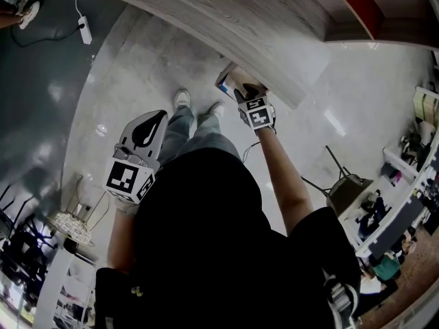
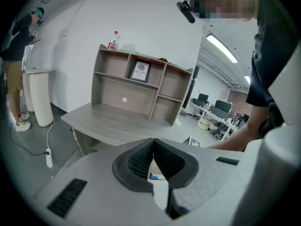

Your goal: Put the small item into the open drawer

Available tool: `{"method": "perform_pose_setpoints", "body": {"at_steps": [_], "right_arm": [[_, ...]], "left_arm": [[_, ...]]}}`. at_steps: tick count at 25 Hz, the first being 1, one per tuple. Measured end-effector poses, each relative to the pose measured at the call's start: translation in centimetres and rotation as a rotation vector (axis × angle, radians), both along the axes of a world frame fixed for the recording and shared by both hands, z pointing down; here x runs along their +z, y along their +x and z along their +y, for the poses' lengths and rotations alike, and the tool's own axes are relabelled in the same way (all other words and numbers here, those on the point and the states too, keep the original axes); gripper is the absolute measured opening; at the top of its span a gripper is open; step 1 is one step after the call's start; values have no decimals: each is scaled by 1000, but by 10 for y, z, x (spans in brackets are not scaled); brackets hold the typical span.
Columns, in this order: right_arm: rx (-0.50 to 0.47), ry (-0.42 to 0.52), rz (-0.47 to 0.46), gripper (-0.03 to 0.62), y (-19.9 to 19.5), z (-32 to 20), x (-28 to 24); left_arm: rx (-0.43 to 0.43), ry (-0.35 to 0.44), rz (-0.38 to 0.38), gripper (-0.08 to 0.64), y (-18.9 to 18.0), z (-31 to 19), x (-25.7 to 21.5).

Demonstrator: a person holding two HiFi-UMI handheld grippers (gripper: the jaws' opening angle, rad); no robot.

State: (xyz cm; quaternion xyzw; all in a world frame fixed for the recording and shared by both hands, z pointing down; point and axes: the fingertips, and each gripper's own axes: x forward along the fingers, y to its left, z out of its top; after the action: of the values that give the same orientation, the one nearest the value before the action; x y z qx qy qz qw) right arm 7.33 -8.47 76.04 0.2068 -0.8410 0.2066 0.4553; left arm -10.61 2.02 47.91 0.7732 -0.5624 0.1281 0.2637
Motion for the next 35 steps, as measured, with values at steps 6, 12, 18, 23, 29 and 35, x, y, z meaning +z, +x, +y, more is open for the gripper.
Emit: {"method": "perform_pose_setpoints", "body": {"at_steps": [6,12,18,23,29,35], "right_arm": [[8,19,-14,133,0,3,-11],[10,57,-23,130,-1,3,-33],[36,115,-73,112,-5,2,-73],[69,179,-121,95,1,-2,-118],[105,254,-173,69,4,-6,-170],[135,346,-214,37,9,-7,-217]], "left_arm": [[7,12,4,5,2,3,-3],[20,35,11,5,4,0,-6],[47,71,22,5,7,-6,-13],[69,96,34,5,16,-18,-21],[109,130,48,5,25,-39,-27],[150,160,66,5,33,-59,-33]]}}
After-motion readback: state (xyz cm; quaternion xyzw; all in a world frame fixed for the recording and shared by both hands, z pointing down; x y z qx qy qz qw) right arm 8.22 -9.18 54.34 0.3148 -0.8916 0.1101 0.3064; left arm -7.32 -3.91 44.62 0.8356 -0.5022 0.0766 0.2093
